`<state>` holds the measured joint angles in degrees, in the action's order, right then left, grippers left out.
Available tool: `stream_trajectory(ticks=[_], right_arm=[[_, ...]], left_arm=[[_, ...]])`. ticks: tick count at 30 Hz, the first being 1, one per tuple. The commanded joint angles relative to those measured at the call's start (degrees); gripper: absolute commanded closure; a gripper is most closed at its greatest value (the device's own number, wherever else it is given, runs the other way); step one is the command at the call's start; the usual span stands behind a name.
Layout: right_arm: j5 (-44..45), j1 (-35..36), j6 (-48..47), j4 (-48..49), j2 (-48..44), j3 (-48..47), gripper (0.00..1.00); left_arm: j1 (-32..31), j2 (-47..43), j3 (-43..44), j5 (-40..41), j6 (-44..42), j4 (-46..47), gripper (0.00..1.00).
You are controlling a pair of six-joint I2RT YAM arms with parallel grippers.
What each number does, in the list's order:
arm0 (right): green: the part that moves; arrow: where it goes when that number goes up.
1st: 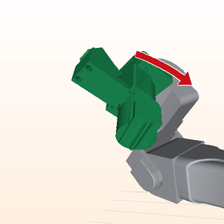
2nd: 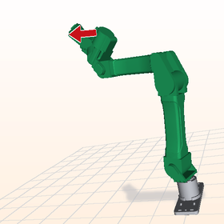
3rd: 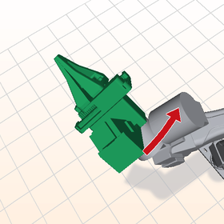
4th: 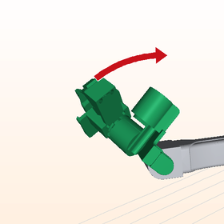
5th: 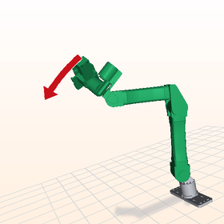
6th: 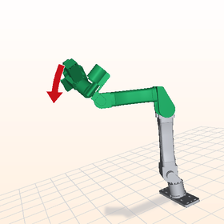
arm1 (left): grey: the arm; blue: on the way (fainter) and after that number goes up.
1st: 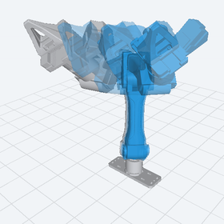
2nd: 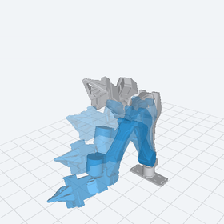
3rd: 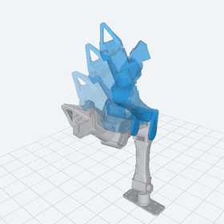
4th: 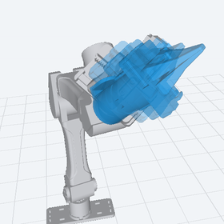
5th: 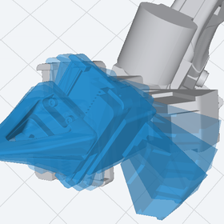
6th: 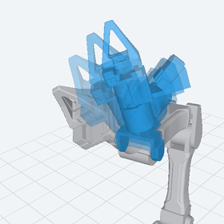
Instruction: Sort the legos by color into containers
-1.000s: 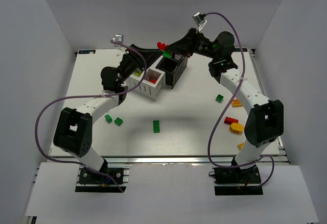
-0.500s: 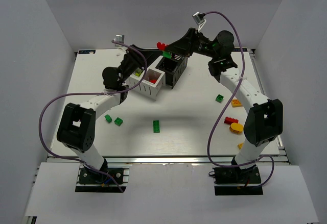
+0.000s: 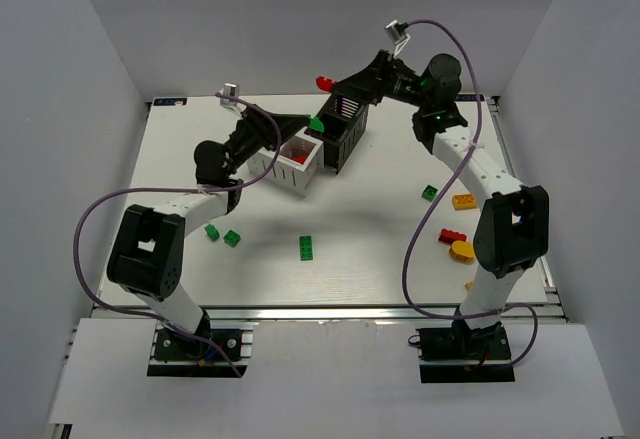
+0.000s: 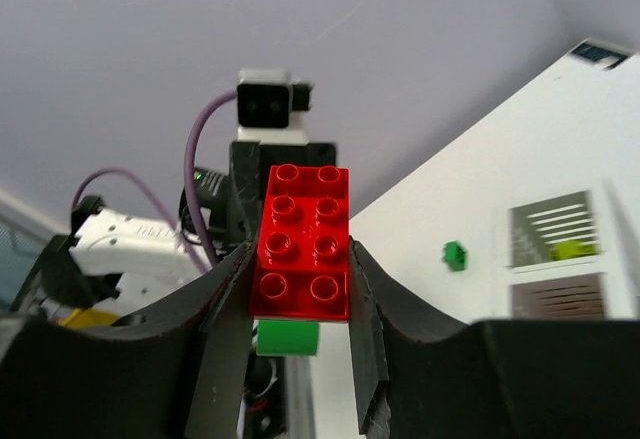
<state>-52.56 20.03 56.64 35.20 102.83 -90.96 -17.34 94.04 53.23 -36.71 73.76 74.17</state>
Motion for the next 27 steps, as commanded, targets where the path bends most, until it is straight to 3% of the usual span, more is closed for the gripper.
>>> stream_trajectory(ticks=[1,6,10,13,17,20,22,27], right_arm=[[2.98,-1.93,-1.53,3.82,-1.22,-1.77,1.00],[3.07,-2.19,-4.95,2.43,-1.05,-1.76,1.00],[4.03,-2.10,-17.68,-11.42,-1.40,-2.56,1.00],[6.31,-1.84,-28.58,-20.92,-1.57,-2.82,1.00],[9.48,0.26,-41.94,-31.05,-1.05,-3.43,1.00],[11.33,2.89,-51.79,-39.99,1.14,-6.33,1.00],[12.99,4.57,-58.44,-43.80,3.25,-8.61,1.00],[15.90,9.41,-64.72,-48.64,8.34,-12.13,1.00]], left_arm=[[1.26,-3.77,-1.11,-2.84,0.16,1.59,1.00],[2.22,-4.48,-2.87,-3.54,-0.98,-0.51,1.00],[4.59,-7.02,-3.49,-3.72,-6.15,-9.99,1.00],[6.97,-11.67,-1.83,-2.41,-17.45,-25.35,1.00],[8.82,-16.15,3.27,2.51,-30.73,-52.90,1.00],[9.08,-18.01,6.96,7.08,-37.87,-65.59,1.00],[9.08,-19.59,7.93,9.54,-40.34,-71.32,1.00],[9.17,-23.89,6.45,12.10,-40.71,-75.48,1.00]])
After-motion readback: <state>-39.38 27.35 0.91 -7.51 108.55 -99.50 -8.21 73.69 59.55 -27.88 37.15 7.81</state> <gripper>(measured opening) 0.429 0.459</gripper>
